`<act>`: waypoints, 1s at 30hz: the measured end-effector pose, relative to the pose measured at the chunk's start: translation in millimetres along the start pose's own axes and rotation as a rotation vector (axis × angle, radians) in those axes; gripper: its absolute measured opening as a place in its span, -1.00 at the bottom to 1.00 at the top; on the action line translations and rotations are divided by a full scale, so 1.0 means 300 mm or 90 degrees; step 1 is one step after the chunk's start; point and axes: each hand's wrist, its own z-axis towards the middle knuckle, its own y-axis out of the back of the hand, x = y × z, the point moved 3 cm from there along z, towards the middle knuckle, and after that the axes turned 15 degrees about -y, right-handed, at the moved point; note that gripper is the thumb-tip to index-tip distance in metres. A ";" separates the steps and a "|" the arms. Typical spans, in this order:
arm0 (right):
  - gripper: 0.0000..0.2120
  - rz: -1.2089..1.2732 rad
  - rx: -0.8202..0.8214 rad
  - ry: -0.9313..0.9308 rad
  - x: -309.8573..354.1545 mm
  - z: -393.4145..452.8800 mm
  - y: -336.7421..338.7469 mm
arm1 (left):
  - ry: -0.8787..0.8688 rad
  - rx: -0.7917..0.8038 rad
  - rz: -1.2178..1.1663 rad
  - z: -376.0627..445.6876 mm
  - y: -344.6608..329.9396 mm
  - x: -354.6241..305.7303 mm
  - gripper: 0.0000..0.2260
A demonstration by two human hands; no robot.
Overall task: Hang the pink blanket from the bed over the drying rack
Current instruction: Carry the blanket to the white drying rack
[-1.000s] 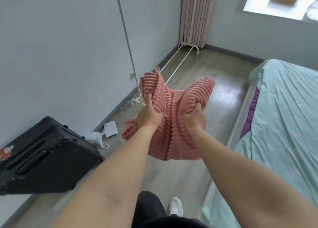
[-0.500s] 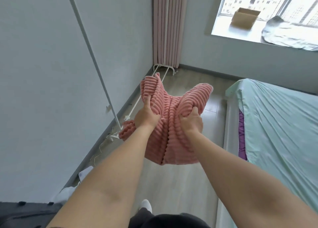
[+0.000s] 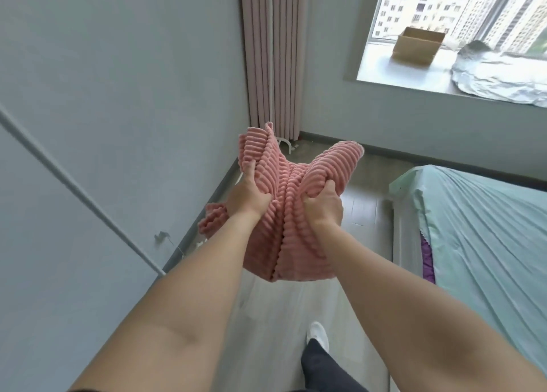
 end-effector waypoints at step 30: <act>-0.25 0.156 0.198 0.109 1.773 1.199 -0.055 | 0.008 -0.185 0.089 1.923 0.527 -0.116 -0.34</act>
